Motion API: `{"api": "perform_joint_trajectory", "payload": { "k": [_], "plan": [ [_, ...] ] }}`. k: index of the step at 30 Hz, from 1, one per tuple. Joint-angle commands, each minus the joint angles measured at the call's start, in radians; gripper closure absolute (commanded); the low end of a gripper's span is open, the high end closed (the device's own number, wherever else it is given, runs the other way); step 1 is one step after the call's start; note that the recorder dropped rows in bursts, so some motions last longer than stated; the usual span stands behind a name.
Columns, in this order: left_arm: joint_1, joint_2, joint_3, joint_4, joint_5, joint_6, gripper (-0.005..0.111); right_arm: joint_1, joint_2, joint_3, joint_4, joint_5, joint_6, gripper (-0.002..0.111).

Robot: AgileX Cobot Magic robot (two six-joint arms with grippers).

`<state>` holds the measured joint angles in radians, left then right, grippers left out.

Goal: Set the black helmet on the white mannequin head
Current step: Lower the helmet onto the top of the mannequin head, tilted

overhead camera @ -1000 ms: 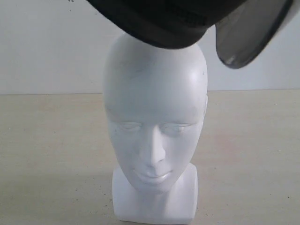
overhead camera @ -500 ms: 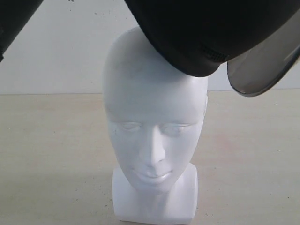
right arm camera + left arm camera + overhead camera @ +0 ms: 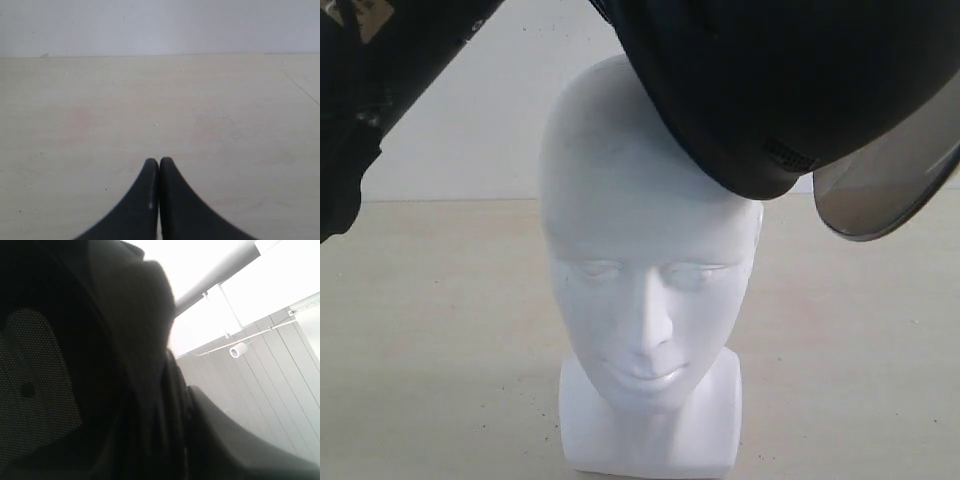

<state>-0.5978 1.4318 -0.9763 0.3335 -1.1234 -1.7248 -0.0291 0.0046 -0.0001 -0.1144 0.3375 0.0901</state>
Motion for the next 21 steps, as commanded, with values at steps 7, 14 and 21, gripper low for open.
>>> {"api": "perform_joint_trajectory", "payload": {
  "k": [7,14,21],
  "plan": [
    [-0.001,-0.016,-0.026,-0.049,-0.098,-0.006,0.102,0.003,-0.005,0.0,-0.001,-0.003,0.001,0.109],
    [0.025,-0.016,-0.026,0.004,-0.098,-0.012,0.102,0.003,-0.005,0.0,-0.001,-0.003,0.001,0.109],
    [0.068,-0.016,-0.024,0.045,-0.098,-0.04,0.102,0.003,-0.005,0.0,-0.001,-0.003,0.001,0.109]
  ]
}}
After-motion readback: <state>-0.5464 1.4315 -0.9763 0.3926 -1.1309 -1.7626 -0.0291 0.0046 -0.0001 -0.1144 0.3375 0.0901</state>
